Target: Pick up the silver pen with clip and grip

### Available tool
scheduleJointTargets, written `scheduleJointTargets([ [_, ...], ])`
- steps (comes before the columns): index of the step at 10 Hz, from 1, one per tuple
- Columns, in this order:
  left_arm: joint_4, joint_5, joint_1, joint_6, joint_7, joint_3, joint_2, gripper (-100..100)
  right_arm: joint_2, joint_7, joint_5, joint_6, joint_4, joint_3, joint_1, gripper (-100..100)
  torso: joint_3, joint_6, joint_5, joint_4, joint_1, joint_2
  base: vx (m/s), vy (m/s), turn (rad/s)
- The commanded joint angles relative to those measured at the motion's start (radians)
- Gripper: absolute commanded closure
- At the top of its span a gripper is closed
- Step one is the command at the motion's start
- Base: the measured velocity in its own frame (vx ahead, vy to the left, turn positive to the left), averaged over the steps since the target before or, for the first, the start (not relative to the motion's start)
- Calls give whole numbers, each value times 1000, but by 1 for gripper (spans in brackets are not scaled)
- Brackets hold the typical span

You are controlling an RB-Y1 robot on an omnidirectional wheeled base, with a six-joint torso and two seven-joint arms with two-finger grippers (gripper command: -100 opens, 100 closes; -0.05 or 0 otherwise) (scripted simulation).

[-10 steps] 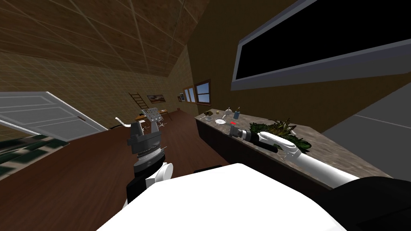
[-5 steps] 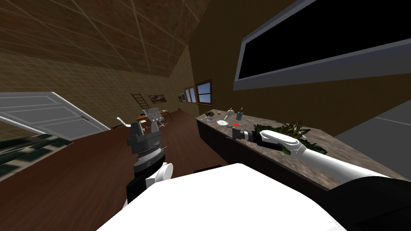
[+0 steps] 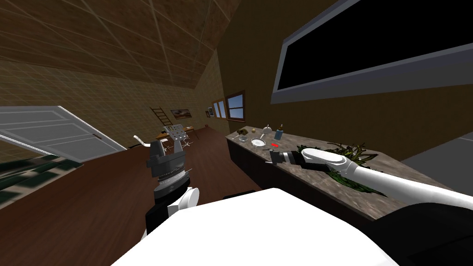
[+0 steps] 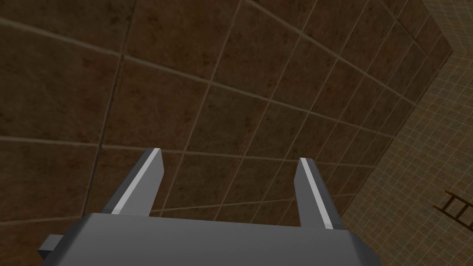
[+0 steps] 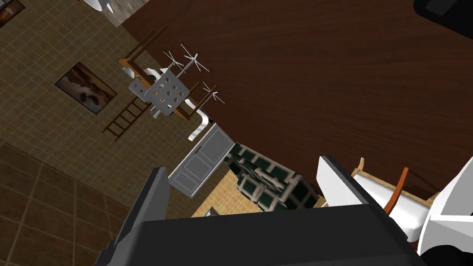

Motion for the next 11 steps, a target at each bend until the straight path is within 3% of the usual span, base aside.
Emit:
scheduleJointTargets([
  [1,0,0,0,0,0,0,0,0,-50,37,50,-19,38,18,5,-100,0,0,0,0,0,0,114,18,-6],
  [2,0,0,0,0,0,0,0,0,-61,37,51,-19,38,18,5,-100,-1,0,0,0,-1,-2,95,26,1],
  [4,0,0,0,0,0,0,0,0,-137,88,123,-33,87,54,21,-100,-1,0,0,0,0,-2,143,41,-13],
  [8,0,0,0,0,0,0,0,0,-229,135,223,-45,134,93,40,-100,-3,0,1,-1,3,-6,147,57,-15],
  [10,0,0,0,0,0,0,0,0,-294,174,286,-54,175,133,60,-100,-2,0,0,-1,-1,-4,165,22,-21],
  [11,0,0,0,0,0,0,0,0,-294,174,299,-54,175,133,60,-100,-4,0,0,-1,0,-6,140,42,-18],
])
